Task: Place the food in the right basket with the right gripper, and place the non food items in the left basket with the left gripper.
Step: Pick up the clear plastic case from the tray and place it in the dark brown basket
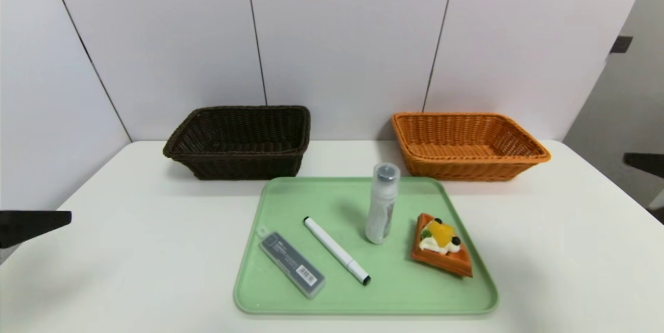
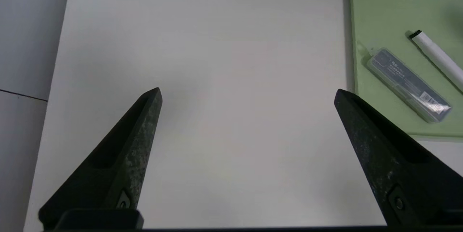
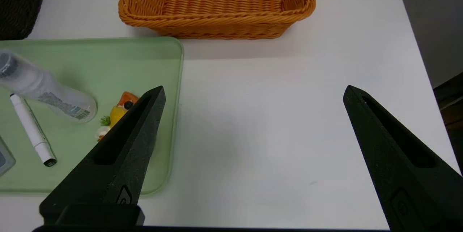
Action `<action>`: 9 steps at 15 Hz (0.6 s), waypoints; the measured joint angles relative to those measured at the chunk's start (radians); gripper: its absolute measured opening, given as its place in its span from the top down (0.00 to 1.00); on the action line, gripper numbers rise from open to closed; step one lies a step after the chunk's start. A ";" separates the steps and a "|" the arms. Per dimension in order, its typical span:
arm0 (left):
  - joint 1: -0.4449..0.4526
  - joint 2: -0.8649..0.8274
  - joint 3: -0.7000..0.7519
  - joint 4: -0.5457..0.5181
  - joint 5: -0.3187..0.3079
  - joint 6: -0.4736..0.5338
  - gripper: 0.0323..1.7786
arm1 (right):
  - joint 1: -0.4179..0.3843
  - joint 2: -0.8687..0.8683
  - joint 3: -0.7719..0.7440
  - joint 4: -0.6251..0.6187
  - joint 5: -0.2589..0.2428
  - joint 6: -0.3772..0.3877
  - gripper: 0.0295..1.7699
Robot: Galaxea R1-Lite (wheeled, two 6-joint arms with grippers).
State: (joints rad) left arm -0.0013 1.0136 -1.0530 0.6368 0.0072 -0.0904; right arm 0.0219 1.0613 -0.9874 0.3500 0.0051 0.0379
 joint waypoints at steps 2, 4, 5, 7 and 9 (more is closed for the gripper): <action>-0.037 0.090 -0.088 0.066 0.002 -0.079 0.05 | 0.015 0.102 -0.080 0.027 0.006 0.000 0.04; -0.100 0.162 -0.166 0.129 0.020 -0.178 0.05 | 0.056 0.183 -0.142 0.050 0.007 0.000 0.04; -0.147 0.200 -0.201 0.158 0.042 -0.234 0.05 | 0.088 0.216 -0.169 0.054 0.008 0.000 0.04; -0.253 0.264 -0.237 0.188 0.084 -0.342 0.05 | 0.144 0.262 -0.206 0.059 0.007 0.000 0.04; -0.381 0.335 -0.253 0.198 0.141 -0.454 0.05 | 0.179 0.301 -0.227 0.056 0.005 0.001 0.04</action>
State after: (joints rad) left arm -0.3828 1.3489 -1.3055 0.8351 0.1481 -0.5445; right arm 0.2006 1.3628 -1.2147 0.4064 0.0104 0.0394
